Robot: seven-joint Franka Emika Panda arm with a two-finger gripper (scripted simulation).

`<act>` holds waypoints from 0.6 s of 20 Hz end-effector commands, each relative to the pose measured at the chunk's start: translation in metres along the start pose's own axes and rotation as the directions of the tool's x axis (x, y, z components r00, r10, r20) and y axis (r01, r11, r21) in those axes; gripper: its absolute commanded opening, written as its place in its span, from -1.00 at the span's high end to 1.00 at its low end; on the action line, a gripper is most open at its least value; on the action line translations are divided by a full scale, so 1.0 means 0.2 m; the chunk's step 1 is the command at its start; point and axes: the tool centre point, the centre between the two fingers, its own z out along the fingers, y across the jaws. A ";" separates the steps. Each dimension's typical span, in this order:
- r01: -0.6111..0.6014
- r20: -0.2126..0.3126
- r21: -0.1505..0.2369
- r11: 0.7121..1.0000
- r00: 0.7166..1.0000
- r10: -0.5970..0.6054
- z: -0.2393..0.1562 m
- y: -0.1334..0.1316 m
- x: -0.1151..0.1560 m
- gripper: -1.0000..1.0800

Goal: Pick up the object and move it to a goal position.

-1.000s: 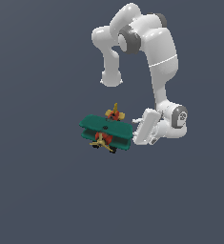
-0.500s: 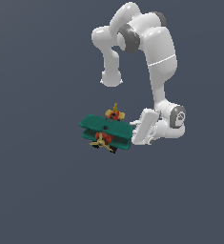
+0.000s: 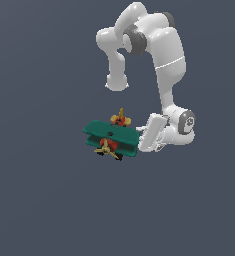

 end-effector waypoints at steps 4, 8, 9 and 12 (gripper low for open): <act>-0.001 -0.001 -0.001 1.000 1.000 0.001 0.00 -0.10 -0.02 1.00; 0.000 -0.002 -0.002 1.000 1.000 0.000 0.00 -0.23 -0.05 1.00; 0.000 -0.002 -0.002 1.000 1.000 0.000 0.00 -0.28 -0.06 1.00; 0.000 -0.003 -0.002 1.000 1.000 0.000 0.00 -0.44 -0.09 1.00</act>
